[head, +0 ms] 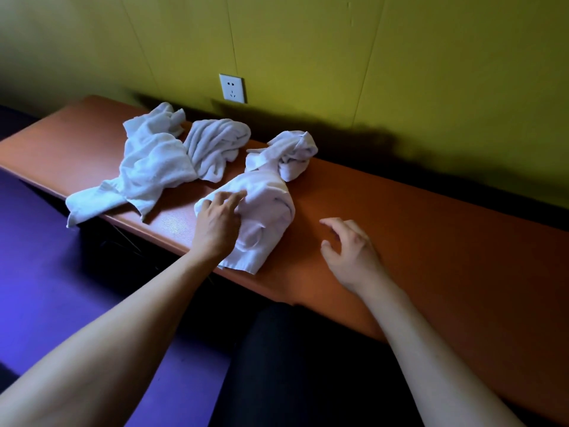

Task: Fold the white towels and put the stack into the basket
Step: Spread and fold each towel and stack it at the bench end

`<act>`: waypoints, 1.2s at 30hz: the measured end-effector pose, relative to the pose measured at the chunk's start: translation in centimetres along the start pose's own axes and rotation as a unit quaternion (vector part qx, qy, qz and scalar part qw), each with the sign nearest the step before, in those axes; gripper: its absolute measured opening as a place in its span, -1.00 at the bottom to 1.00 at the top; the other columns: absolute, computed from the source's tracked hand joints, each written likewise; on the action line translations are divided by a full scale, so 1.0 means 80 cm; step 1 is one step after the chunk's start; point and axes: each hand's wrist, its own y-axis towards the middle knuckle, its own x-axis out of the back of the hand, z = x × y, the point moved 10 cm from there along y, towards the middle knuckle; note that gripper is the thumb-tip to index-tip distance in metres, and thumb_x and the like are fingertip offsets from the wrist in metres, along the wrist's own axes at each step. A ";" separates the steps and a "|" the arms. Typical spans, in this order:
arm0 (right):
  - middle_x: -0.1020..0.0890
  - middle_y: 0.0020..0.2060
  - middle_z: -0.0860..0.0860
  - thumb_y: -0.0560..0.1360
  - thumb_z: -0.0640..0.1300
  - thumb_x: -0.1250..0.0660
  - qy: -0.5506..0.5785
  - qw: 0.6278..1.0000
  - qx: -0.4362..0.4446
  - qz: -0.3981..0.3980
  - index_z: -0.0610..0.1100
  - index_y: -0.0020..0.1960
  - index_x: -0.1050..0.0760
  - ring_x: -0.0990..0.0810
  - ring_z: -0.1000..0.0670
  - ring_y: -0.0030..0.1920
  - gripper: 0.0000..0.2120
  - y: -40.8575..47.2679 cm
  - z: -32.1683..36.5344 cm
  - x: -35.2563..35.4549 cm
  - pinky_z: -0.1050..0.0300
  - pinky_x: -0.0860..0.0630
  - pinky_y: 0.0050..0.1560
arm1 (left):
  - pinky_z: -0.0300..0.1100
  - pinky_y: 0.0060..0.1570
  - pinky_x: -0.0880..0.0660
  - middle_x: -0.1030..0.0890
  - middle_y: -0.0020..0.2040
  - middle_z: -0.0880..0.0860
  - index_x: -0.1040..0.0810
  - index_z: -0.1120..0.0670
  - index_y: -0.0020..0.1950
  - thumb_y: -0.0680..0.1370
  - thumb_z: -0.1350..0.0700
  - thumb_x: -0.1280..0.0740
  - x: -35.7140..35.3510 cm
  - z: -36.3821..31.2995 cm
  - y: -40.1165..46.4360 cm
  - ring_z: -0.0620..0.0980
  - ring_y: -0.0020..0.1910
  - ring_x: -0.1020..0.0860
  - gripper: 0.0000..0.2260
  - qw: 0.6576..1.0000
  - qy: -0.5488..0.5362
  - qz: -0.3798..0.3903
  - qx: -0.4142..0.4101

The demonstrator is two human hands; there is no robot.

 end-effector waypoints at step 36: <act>-0.60 0.04 -0.25 0.60 -0.15 -0.23 -0.181 0.940 -0.128 -0.260 -0.19 0.09 -0.50 -0.57 -0.32 0.06 -0.86 -0.131 -0.103 0.345 -0.10 -0.44 -0.09 | 0.04 -0.03 -0.38 -0.49 0.04 0.21 -0.54 0.16 0.13 0.53 0.37 -0.15 0.225 -0.402 -0.049 0.18 -0.08 -0.40 -0.72 0.911 -0.028 -0.151 -0.382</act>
